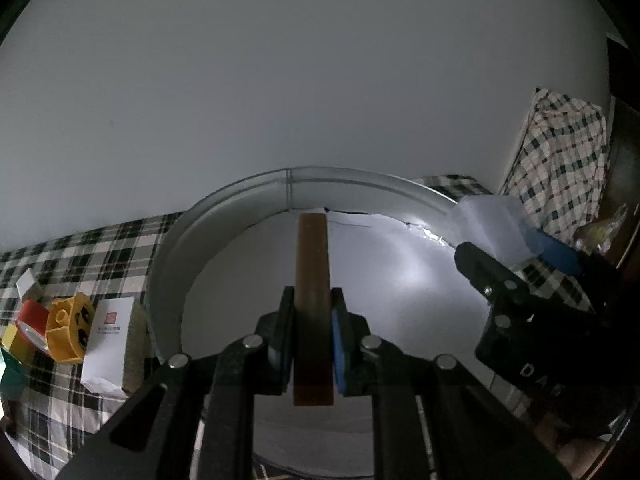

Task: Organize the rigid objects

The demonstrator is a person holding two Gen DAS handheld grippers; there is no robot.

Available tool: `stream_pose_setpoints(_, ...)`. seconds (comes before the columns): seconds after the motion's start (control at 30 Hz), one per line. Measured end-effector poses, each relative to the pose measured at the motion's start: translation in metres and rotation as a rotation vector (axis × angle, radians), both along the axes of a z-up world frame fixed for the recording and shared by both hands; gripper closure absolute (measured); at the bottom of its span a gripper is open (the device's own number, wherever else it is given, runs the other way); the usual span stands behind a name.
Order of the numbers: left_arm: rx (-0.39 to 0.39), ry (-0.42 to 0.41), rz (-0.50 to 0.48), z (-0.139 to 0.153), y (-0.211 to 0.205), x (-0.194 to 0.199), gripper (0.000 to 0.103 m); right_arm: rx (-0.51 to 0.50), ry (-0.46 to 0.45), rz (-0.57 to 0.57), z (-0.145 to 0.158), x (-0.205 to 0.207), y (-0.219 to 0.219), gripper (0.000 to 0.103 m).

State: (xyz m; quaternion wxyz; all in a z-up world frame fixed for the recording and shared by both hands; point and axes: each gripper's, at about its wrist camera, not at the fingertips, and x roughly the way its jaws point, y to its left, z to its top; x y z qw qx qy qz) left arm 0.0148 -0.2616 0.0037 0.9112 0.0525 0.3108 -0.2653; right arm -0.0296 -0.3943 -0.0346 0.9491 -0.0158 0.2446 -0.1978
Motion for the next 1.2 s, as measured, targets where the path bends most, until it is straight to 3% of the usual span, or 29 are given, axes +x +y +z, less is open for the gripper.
stream_pose_setpoints(0.07, 0.012, -0.011, 0.006, -0.001, -0.002, -0.001, 0.089, -0.01, 0.001, 0.006, -0.001, 0.0, 0.003, 0.02)
stream_pose_setpoints(0.13, 0.034, -0.042, 0.017, -0.001, -0.003, -0.004, 0.08, -0.02, 0.015, 0.009, -0.003, 0.003, 0.005, 0.017)
stream_pose_setpoints(0.17, 0.053, -0.063, 0.036, 0.0, -0.003, -0.007, 0.07, -0.02, 0.027, 0.005, -0.005, 0.005, 0.005, 0.014)
stream_pose_setpoints(0.2, 0.064, -0.079, 0.055, 0.001, -0.001, -0.009, 0.05, -0.022, 0.038, -0.012, -0.006, 0.006, 0.004, 0.011)
stream_pose_setpoints(0.23, 0.063, -0.092, 0.071, 0.003, 0.001, -0.011, 0.04, -0.024, 0.041, -0.027, -0.006, 0.007, 0.002, 0.011)
stream_pose_setpoints(0.3, 0.033, -0.121, 0.114, 0.009, 0.009, -0.014, 0.008, -0.005, 0.007, -0.045, -0.001, 0.001, -0.005, 0.011)
stream_pose_setpoints(0.33, 0.009, -0.131, 0.135, 0.013, 0.014, -0.016, 0.0, 0.028, -0.022, -0.037, 0.003, -0.004, -0.009, 0.011)
stream_pose_setpoints(0.4, -0.03, -0.137, 0.144, 0.02, 0.023, -0.02, 0.001, 0.105, -0.088, -0.019, 0.01, -0.014, -0.018, 0.008)
stream_pose_setpoints(0.53, -0.032, -0.142, 0.153, 0.021, 0.03, -0.024, 0.001, 0.184, -0.206, -0.021, 0.018, -0.032, -0.028, 0.005)
stream_pose_setpoints(0.8, 0.01, -0.186, 0.186, 0.018, 0.04, -0.029, 0.001, 0.231, -0.261, -0.099, 0.015, -0.038, -0.038, 0.005)
stream_pose_setpoints(0.97, 0.046, -0.231, 0.223, 0.014, 0.052, -0.032, 0.001, 0.144, -0.365, -0.137, 0.019, -0.055, -0.029, 0.005)
stream_pose_setpoints(1.2, 0.061, -0.247, 0.255, 0.012, 0.07, -0.032, 0.001, 0.057, -0.409, -0.14, 0.022, -0.064, -0.009, 0.005)
